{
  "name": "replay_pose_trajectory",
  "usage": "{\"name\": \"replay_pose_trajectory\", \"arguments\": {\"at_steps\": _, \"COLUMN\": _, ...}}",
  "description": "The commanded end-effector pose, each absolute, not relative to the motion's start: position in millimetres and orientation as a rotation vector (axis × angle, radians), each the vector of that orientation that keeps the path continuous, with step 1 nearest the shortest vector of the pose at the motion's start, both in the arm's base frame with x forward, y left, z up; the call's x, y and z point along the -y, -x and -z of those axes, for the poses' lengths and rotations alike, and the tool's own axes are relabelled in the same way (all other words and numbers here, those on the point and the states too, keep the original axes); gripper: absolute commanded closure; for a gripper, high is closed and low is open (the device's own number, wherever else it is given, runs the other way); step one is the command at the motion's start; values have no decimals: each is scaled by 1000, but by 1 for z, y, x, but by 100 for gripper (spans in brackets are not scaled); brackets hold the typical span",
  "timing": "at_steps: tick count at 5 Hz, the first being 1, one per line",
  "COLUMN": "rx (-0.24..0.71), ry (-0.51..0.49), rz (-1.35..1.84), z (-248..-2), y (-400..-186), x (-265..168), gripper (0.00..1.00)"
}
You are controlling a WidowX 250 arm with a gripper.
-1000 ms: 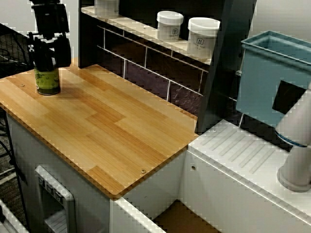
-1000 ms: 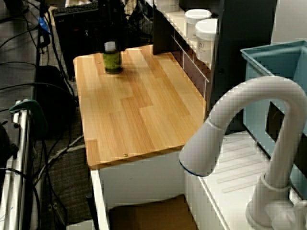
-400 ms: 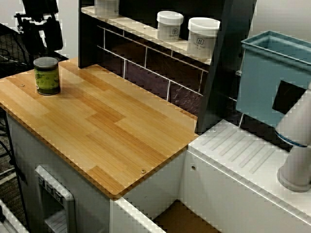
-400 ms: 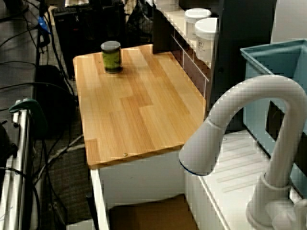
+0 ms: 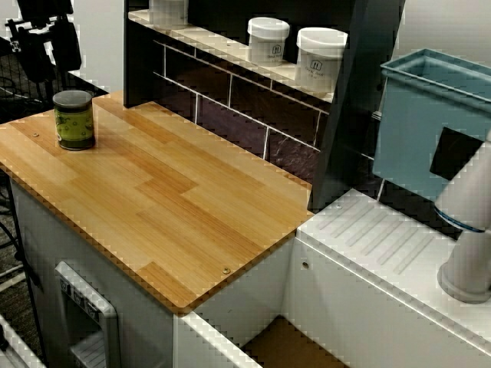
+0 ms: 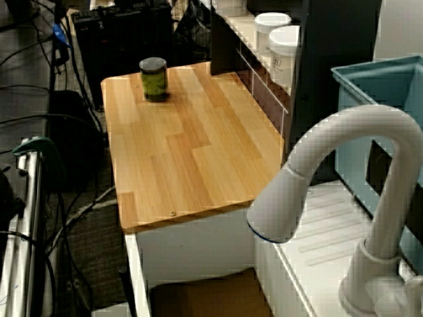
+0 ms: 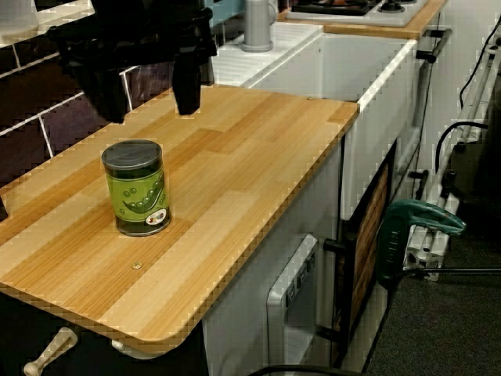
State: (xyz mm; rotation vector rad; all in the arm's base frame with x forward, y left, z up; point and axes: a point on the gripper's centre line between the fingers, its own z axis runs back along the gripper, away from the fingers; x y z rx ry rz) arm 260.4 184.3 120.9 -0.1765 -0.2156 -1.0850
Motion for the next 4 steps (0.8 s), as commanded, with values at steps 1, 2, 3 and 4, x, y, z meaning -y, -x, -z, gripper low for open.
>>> {"name": "replay_pose_trajectory", "arguments": {"at_steps": 1, "rx": 208, "ry": 39, "rz": 1228, "z": -131, "y": -268, "x": -219, "gripper": 0}}
{"name": "replay_pose_trajectory", "arguments": {"at_steps": 2, "rx": 169, "ry": 26, "rz": 1363, "z": -122, "y": -274, "x": -225, "gripper": 0}}
{"name": "replay_pose_trajectory", "arguments": {"at_steps": 3, "rx": 151, "ry": 39, "rz": 1428, "z": -111, "y": -279, "x": -235, "gripper": 0}}
{"name": "replay_pose_trajectory", "arguments": {"at_steps": 4, "rx": 156, "ry": 48, "rz": 1419, "z": -106, "y": -281, "x": -238, "gripper": 0}}
